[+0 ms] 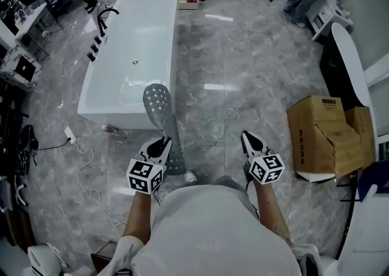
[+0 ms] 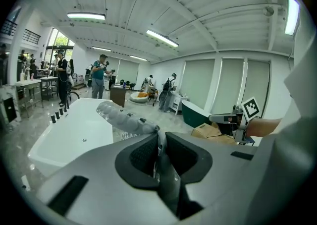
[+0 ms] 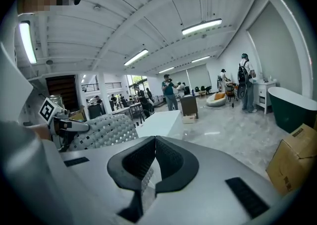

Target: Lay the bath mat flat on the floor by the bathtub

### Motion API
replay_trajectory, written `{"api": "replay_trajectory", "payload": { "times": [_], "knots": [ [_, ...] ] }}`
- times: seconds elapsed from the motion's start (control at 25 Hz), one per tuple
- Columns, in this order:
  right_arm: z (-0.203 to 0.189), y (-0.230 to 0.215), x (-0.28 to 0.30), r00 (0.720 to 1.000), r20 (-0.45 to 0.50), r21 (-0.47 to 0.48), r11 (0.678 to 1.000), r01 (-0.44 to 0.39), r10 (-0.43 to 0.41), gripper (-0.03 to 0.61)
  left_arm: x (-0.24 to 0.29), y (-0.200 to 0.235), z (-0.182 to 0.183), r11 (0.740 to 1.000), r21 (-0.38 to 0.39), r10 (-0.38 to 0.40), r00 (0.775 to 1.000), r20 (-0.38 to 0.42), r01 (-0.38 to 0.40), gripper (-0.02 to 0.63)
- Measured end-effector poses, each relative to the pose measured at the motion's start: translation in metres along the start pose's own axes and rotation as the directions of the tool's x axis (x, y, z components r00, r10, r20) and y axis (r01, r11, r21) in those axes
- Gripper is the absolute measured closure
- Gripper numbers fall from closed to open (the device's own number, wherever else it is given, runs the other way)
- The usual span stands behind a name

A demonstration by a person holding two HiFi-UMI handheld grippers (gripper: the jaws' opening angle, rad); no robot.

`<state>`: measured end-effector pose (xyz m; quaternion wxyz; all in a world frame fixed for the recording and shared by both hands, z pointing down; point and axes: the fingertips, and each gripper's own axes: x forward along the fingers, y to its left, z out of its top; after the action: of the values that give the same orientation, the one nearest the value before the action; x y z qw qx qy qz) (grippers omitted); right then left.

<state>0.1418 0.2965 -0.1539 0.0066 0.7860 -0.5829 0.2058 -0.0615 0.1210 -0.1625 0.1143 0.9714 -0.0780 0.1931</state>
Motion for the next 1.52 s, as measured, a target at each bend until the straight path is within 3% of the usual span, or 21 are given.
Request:
{"api": "replay_trajectory", "payload": {
  "times": [0.32, 0.48, 0.6, 0.8, 1.0, 1.12, 1.28, 1.4, 1.52],
  "knots": [
    [0.001, -0.014, 0.057, 0.992, -0.06, -0.018, 0.994, -0.11, 0.109, 0.551, 0.009, 0.023, -0.015, 0.989, -0.084, 0.125, 0.992, -0.01, -0.125, 0.555],
    [0.006, -0.024, 0.095, 0.974, -0.116, -0.019, 0.98, -0.198, 0.194, 0.552, 0.016, 0.038, -0.023, 0.962, -0.139, 0.23, 0.972, -0.048, -0.234, 0.555],
    [-0.001, -0.03, 0.121, 0.947, -0.169, -0.014, 0.96, -0.279, 0.272, 0.552, 0.019, 0.043, -0.036, 0.932, -0.161, 0.316, 0.945, -0.084, -0.325, 0.555],
    [-0.015, -0.037, 0.164, 0.869, -0.279, -0.012, 0.903, -0.429, 0.409, 0.552, 0.028, 0.05, -0.052, 0.854, -0.216, 0.451, 0.88, -0.145, -0.473, 0.555],
    [-0.035, -0.045, 0.193, 0.788, -0.352, 0.01, 0.844, -0.537, 0.505, 0.551, 0.049, 0.053, -0.068, 0.78, -0.265, 0.538, 0.824, -0.176, -0.566, 0.555],
    [-0.055, -0.052, 0.209, 0.742, -0.39, 0.027, 0.813, -0.582, 0.545, 0.551, 0.067, 0.056, -0.08, 0.749, -0.284, 0.569, 0.801, -0.186, -0.598, 0.555],
    [-0.1, -0.055, 0.217, 0.659, -0.477, 0.069, 0.772, -0.631, 0.581, 0.551, 0.081, 0.054, -0.107, 0.692, -0.339, 0.599, 0.769, -0.223, -0.637, 0.555],
    [-0.138, -0.056, 0.222, 0.614, -0.529, 0.097, 0.76, -0.642, 0.586, 0.551, 0.089, 0.056, -0.134, 0.651, -0.385, 0.611, 0.752, -0.246, -0.655, 0.555],
    [-0.179, -0.059, 0.229, 0.569, -0.577, 0.124, 0.752, -0.647, 0.585, 0.551, 0.1, 0.065, -0.164, 0.63, -0.406, 0.61, 0.745, -0.268, -0.662, 0.555]
  ]
}}
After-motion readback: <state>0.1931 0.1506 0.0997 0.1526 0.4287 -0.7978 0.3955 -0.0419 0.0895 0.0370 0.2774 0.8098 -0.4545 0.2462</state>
